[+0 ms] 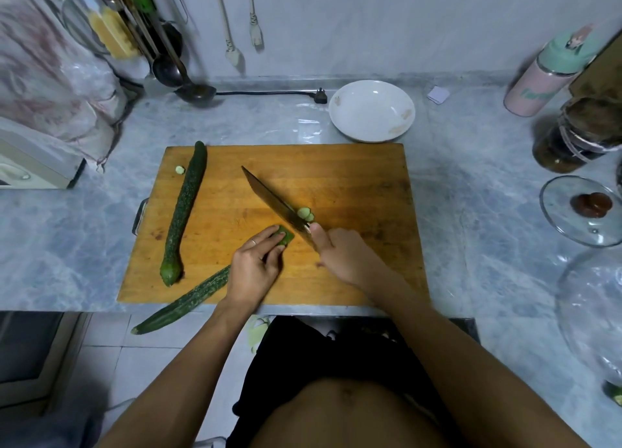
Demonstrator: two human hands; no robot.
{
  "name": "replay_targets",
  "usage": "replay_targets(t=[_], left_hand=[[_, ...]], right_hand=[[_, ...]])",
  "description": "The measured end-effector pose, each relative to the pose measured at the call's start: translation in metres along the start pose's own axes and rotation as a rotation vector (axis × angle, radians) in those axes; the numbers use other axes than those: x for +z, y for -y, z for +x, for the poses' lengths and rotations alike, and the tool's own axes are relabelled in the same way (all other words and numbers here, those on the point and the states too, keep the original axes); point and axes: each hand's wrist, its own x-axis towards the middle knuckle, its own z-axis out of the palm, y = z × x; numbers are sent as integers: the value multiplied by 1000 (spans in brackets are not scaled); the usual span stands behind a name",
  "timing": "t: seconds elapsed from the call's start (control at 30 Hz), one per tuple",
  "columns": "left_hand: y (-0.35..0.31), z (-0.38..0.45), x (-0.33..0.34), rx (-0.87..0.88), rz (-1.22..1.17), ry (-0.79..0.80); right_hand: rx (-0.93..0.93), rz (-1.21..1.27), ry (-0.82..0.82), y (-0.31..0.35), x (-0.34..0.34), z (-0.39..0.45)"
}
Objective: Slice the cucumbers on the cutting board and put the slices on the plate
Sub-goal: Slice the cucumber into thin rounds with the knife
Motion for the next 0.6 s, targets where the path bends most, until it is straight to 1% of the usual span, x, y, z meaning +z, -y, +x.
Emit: replay_targets(t=[0.1, 0.17, 0.23, 0.3, 0.33, 0.37, 0.4, 0.47, 0.53, 0.6], left_hand=[[-6, 8, -8, -68, -4, 24], [-12, 13, -15, -81, -40, -54], [-23, 19, -23, -65, -88, -193], [-34, 29, -33, 14, -92, -307], [-40, 35, -36, 84, -78, -324], [-43, 40, -39, 166, -66, -303], [-46, 45, -40, 243, -60, -241], [-51, 51, -39, 316, -37, -15], [-53, 56, -36, 256, 61, 232], [-49, 65, -33, 174, 185, 427]], right_hand=[[-58, 39, 4, 0, -19, -3], [-82, 38, -7, -2, -29, -2], [-104, -23, -35, -6, -39, 0], [-132, -184, -67, -12, -45, 0], [-155, -267, -83, -16, -47, 0], [-175, -341, -95, -20, -47, -1], [-193, -401, -101, -23, -47, -3], [-208, -466, -89, -29, -43, -7], [-223, -498, -73, -32, -38, -12], [-235, -511, -66, -33, -33, -16]])
